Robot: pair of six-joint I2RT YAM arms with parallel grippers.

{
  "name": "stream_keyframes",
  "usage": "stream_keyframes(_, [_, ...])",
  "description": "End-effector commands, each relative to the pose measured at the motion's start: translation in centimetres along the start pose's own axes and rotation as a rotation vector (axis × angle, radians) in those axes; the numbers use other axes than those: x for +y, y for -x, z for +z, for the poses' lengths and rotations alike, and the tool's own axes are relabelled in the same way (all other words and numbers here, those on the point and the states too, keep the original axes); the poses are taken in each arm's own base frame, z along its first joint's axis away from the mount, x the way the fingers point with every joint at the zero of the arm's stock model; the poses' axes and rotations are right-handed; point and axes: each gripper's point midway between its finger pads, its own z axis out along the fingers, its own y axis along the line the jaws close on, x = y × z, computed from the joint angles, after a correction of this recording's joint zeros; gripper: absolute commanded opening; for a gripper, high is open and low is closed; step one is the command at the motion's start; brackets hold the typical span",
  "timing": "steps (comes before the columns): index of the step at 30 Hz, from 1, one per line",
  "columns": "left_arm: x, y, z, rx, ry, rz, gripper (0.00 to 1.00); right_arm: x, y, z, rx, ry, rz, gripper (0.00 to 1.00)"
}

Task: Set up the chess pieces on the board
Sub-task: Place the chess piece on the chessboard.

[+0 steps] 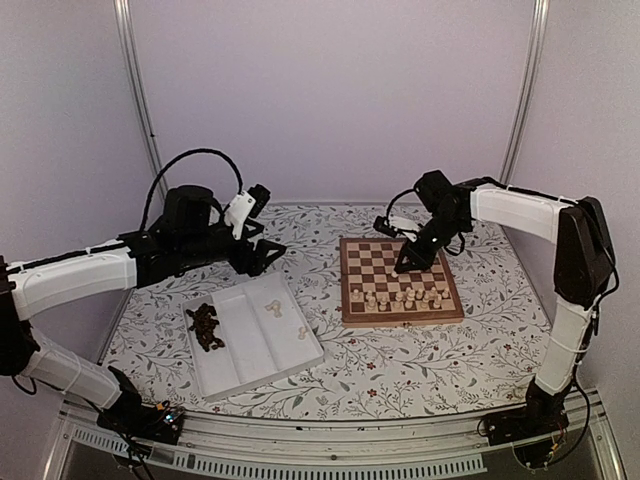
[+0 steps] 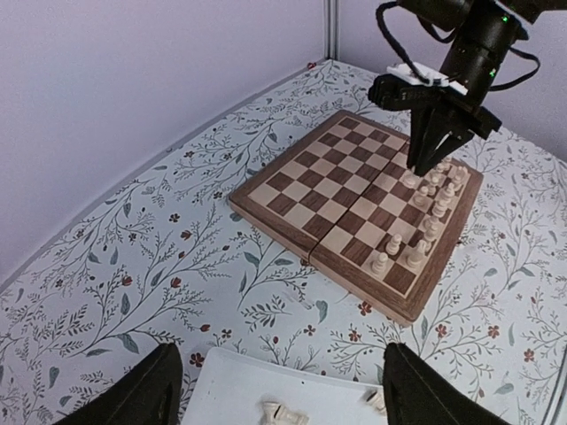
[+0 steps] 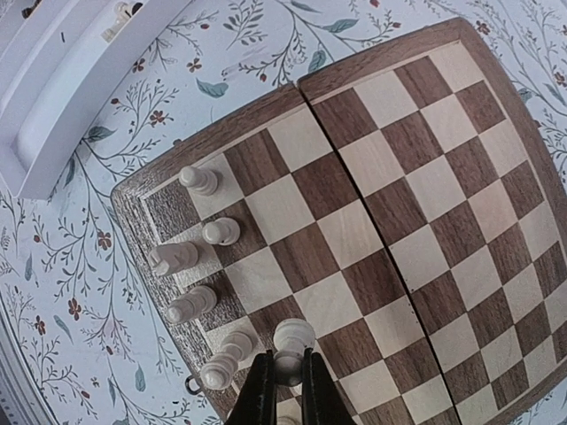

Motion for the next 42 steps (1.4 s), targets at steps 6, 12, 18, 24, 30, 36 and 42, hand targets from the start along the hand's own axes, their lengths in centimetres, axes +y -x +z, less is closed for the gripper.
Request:
stream_keyframes(6, [-0.3, 0.0, 0.3, 0.025, -0.03, -0.006, 0.79, 1.0, -1.0, 2.7, 0.107, 0.039, -0.025, 0.03])
stream_keyframes(12, [-0.7, -0.3, 0.6, 0.041, -0.053, -0.012, 0.78, 1.0, -1.7, 3.6, 0.146, 0.041, -0.025, 0.03])
stream_keyframes(18, [-0.7, -0.7, 0.9, 0.059, -0.06, -0.017, 0.78, 1.2, -2.4, 4.1, 0.176, 0.057, -0.017, 0.03])
stream_keyframes(24, [-0.8, -0.8, 1.1, 0.067, -0.067, -0.02, 0.78, 1.4, -2.7, 4.5, 0.189, 0.068, -0.015, 0.03])
stream_keyframes(30, [-0.9, -0.9, 1.2, 0.074, -0.072, -0.022, 0.77, 1.6, -2.8, 4.6, 0.192, 0.076, -0.011, 0.04])
stream_keyframes(36, [-1.1, -1.1, 1.3, 0.084, -0.084, -0.026, 0.77, 1.7, -2.9, 4.8, 0.199, 0.08, -0.008, 0.06])
stream_keyframes(42, [-1.2, -1.2, 1.4, 0.087, -0.088, -0.03, 0.77, 1.7, -2.9, 5.0, 0.2, 0.081, -0.005, 0.08])
